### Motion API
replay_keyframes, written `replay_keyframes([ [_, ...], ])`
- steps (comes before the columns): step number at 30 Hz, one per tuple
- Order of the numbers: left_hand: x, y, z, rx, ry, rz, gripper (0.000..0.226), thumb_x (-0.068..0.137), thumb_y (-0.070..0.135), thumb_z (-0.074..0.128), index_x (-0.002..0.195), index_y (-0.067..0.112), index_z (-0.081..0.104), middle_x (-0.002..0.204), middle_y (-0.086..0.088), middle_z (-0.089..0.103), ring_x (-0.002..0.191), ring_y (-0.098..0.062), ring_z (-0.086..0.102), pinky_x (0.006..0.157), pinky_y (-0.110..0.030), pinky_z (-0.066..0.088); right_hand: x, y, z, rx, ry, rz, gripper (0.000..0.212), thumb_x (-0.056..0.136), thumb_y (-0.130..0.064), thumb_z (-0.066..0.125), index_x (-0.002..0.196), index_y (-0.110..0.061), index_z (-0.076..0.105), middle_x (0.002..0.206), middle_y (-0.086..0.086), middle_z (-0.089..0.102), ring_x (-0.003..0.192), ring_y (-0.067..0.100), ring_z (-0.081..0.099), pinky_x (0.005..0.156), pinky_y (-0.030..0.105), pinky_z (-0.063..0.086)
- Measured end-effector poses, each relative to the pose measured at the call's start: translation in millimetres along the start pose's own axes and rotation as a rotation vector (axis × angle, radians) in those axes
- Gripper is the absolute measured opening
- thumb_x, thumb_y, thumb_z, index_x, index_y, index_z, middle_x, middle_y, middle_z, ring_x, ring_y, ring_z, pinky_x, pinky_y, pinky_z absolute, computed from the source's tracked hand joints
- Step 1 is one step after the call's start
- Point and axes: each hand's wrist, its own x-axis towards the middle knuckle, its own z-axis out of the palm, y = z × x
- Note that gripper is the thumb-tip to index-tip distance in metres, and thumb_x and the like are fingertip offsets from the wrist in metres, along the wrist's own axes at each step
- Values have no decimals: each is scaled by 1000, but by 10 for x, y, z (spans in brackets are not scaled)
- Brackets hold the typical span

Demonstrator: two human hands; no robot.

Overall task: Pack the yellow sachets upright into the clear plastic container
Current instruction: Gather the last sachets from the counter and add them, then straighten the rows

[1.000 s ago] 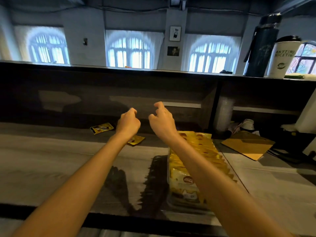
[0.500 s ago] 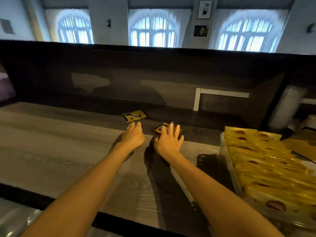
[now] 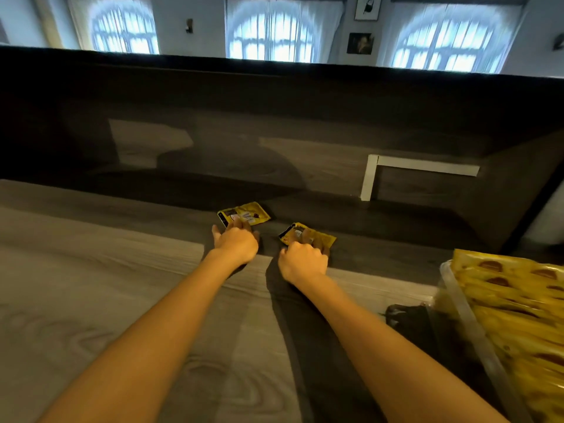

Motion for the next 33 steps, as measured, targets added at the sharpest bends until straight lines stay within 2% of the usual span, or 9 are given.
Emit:
replay_keyframes([
  [2,-150,19,-30,10,26,21,42,100,23,28,133,3,43,145,-16,39,134,-30,35,111,-47,23,-58,2,-5,-11,1,-9,40,97,-29,37,131,-9,46,137,15,48,130,35,39,106,44,30],
  [5,-388,10,-29,6,124,68,37,98,21,36,130,4,45,135,-16,48,124,-32,46,100,-42,38,-213,18,-9,-5,29,-35,47,95,-28,41,138,-12,35,146,13,38,137,35,26,112,50,19],
  [9,-753,-36,49,49,214,80,62,95,39,43,143,3,25,140,-17,40,128,-31,38,102,-38,36,-472,149,-22,34,97,-20,51,92,-33,47,136,-9,34,146,14,35,137,33,25,111,49,22],
  [14,-1133,-90,103,62,215,91,53,95,42,42,128,1,48,135,-15,37,126,-29,36,99,-38,38,-823,361,-69,-92,49,-7,52,93,-39,41,135,-7,40,145,18,37,139,36,20,108,47,27],
  [16,-1276,-61,103,-1,172,90,50,96,36,43,132,0,38,137,-19,39,126,-33,39,98,-40,38,-988,407,-79,-86,54,-22,50,92,-34,44,132,-4,41,140,21,42,134,40,32,107,48,33],
  [20,-1596,31,91,31,167,220,46,96,16,40,137,2,25,126,-25,54,116,-42,51,90,-44,42,-1318,519,-135,-157,152,-196,37,89,-14,54,122,-4,40,120,17,59,111,36,57,84,41,47],
  [23,-1769,97,77,47,208,270,45,94,6,38,138,9,29,121,-22,55,112,-40,52,88,-44,43,-1510,588,-204,-106,193,-242,51,88,-4,55,132,-3,29,116,17,61,105,35,61,78,40,49],
  [28,-1969,201,-66,-418,406,89,24,97,14,35,114,7,51,112,-22,59,103,-38,55,83,-42,45,-1754,578,-503,266,332,-213,28,89,-11,58,114,-8,48,111,14,61,104,30,60,84,40,54],
  [33,-2164,471,-429,-903,563,138,26,97,20,39,111,4,53,105,-13,61,99,-27,56,78,-37,43,-1802,586,-932,579,549,-188,16,90,-16,59,104,-12,64,104,6,67,97,18,62,79,30,52],
])
